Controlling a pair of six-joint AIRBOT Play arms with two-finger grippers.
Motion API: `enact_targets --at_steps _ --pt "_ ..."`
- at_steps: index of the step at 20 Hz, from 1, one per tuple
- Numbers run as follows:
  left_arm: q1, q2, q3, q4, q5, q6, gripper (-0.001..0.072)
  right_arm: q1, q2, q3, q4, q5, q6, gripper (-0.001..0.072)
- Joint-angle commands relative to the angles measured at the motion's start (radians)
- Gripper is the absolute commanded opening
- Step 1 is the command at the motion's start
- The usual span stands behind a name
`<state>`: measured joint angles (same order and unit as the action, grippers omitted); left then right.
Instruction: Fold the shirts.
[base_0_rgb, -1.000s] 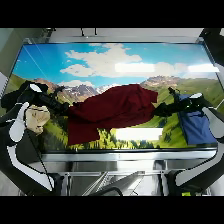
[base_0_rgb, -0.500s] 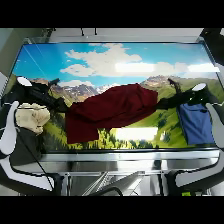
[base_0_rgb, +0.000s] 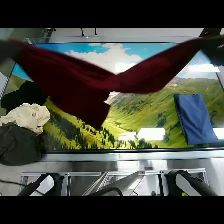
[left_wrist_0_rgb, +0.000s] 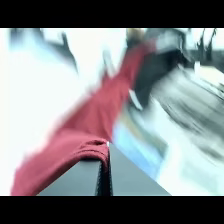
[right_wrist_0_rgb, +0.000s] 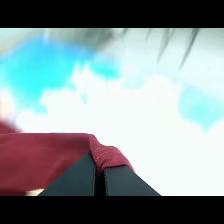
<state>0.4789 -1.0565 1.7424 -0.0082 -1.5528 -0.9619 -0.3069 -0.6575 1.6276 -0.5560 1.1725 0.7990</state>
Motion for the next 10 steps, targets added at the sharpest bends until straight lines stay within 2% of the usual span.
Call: enact_targets --at_steps 1,3,5,7,10 --pt "0.238 0.193 0.14 -0.167 0.161 -0.024 0.0019 -0.004 0.162 0.084 -0.008 -0.115 -0.011 0.0017" --pt "0.397 0.24 0.208 -0.148 0.164 -0.088 0.002 -0.004 0.175 0.122 -0.032 -0.122 -0.011 0.0017" --pt "0.415 0.235 0.261 -0.055 0.172 -0.153 0.0019 -0.004 0.157 0.133 -0.078 -0.124 -0.01 0.0017" --pt "0.314 0.186 0.285 0.145 0.145 -0.187 0.0019 -0.004 0.082 0.13 -0.13 -0.077 0.018 0.0016" --pt "0.04 0.102 0.173 0.467 0.127 -0.192 0.0019 -0.002 -0.12 0.09 -0.042 0.074 0.019 0.0015"
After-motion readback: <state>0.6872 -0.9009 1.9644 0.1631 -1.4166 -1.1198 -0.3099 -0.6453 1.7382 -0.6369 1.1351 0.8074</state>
